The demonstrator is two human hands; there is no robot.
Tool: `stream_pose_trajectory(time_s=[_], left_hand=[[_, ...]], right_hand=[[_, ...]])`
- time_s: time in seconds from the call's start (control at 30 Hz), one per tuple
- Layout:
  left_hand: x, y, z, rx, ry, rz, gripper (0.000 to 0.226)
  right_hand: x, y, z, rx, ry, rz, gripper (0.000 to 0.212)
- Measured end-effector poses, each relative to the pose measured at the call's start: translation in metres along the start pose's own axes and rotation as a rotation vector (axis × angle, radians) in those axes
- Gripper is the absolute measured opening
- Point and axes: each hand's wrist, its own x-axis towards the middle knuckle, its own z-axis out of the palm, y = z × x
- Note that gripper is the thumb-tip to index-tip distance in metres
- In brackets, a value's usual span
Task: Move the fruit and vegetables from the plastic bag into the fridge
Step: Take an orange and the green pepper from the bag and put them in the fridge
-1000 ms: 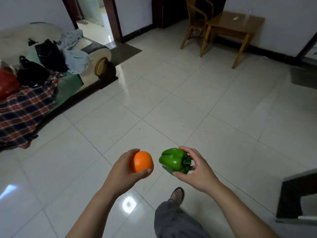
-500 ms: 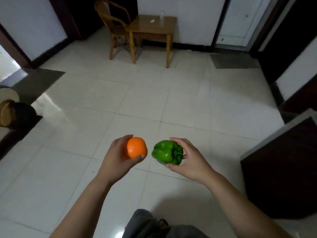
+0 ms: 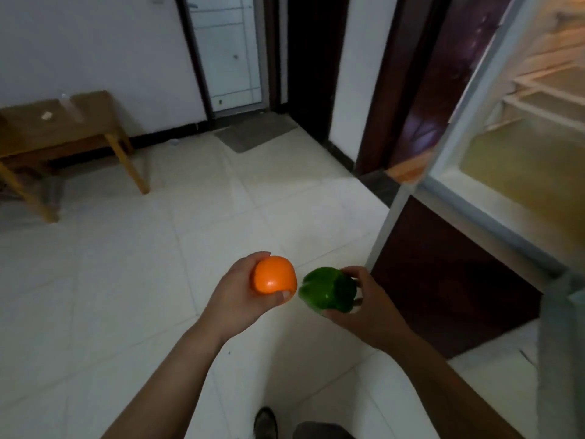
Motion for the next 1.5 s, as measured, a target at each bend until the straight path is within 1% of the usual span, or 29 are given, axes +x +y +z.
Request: stream_pose_trajectory(time_s=[0.2, 0.37, 0.47, 0.57, 0.63, 0.7, 0.8, 0.93, 1.03, 1.1, 1.2, 1.33, 1.43, 1.5], left_hand=[[0.1, 0.042, 0.03, 0.059, -0.237, 0.142, 0.079], [0.164, 0.08, 0.085, -0.001, -0.424, 0.251, 0.074], [0.202, 0.111, 0.121, 0.018, -0.492, 0.321, 0.079], [0.247, 0.145, 0.155, 0.028, -0.52, 0.349, 0.086], [0.277, 0.17, 0.176, 0.015, -0.534, 0.364, 0.081], [0.304, 0.198, 0.197, -0.048, -0.561, 0.386, 0.078], [0.337, 0.239, 0.23, -0.101, -0.598, 0.466, 0.077], [0.369, 0.285, 0.271, -0.07, -0.638, 0.562, 0.078], [0.387, 0.316, 0.29, -0.046, -0.661, 0.662, 0.08], [0.401, 0.336, 0.299, -0.05, -0.678, 0.695, 0.082], [0.421, 0.366, 0.312, -0.079, -0.739, 0.748, 0.078], [0.436, 0.403, 0.326, -0.091, -0.789, 0.867, 0.076], [0.443, 0.424, 0.337, -0.072, -0.742, 0.947, 0.079], [0.447, 0.432, 0.345, -0.066, -0.726, 0.967, 0.082]], right_hand=[[0.031, 0.009, -0.039, -0.001, 0.245, 0.063, 0.063], [0.042, 0.024, -0.102, -0.083, 0.432, 0.136, 0.069], [0.057, 0.039, -0.139, -0.058, 0.522, 0.194, 0.076], [0.082, 0.053, -0.179, -0.035, 0.603, 0.201, 0.074], [0.1, 0.059, -0.208, -0.05, 0.639, 0.19, 0.067], [0.116, 0.062, -0.24, -0.057, 0.675, 0.164, 0.064], [0.133, 0.07, -0.286, -0.121, 0.775, 0.105, 0.063], [0.146, 0.077, -0.339, -0.168, 0.875, 0.095, 0.064], [0.15, 0.077, -0.366, -0.111, 0.923, 0.135, 0.066], [0.152, 0.079, -0.381, -0.061, 0.947, 0.172, 0.07], [0.156, 0.076, -0.404, -0.012, 1.005, 0.201, 0.074], [0.157, 0.064, -0.433, -0.085, 1.1, 0.174, 0.061], [0.158, 0.062, -0.448, -0.141, 1.21, 0.162, 0.061], [0.159, 0.063, -0.454, -0.162, 1.261, 0.172, 0.061]])
